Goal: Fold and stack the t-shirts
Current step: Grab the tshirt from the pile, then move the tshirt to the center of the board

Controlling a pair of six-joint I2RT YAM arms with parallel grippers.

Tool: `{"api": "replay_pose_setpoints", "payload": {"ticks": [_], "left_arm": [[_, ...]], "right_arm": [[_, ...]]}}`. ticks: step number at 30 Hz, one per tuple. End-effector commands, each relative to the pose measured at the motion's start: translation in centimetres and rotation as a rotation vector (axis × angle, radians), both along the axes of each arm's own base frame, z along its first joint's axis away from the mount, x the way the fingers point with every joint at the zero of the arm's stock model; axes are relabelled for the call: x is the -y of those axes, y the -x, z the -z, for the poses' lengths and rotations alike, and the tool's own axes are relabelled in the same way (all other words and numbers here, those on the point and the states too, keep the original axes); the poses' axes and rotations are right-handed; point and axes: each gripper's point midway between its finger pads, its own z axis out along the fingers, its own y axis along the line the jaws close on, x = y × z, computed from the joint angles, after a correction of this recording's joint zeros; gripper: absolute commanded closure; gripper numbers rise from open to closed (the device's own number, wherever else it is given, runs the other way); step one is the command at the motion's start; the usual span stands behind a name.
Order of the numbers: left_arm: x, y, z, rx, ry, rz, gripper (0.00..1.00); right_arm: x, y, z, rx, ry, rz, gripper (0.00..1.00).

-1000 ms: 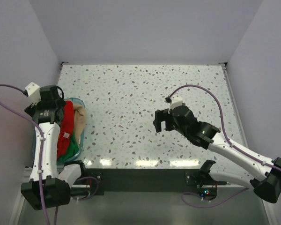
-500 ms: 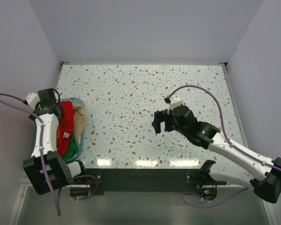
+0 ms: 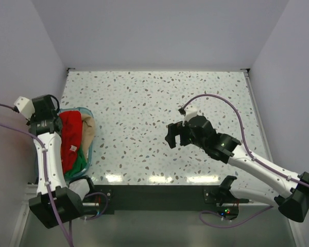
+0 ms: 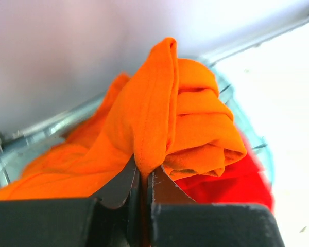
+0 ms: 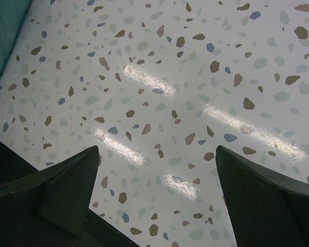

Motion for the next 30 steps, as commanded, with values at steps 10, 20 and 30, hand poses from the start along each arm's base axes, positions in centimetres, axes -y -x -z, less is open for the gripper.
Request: {"api": "replay_pose_setpoints", "payload": {"ticks": [10, 20, 30], "left_arm": [[1.4, -0.9, -23.5, 0.479, -0.279, 0.197, 1.0], [12.3, -8.9, -32.6, 0.775, -0.164, 0.725, 1.0], [33.1, -12.3, -24.7, 0.669, 0.027, 1.144, 1.0]], "right_arm": [[-1.6, -0.1, -1.7, 0.001, -0.044, -0.047, 0.01], [-0.5, -1.3, -4.0, 0.07, -0.052, 0.032, 0.01], [2.8, -2.5, -6.7, 0.162, -0.084, 0.217, 0.01]]}}
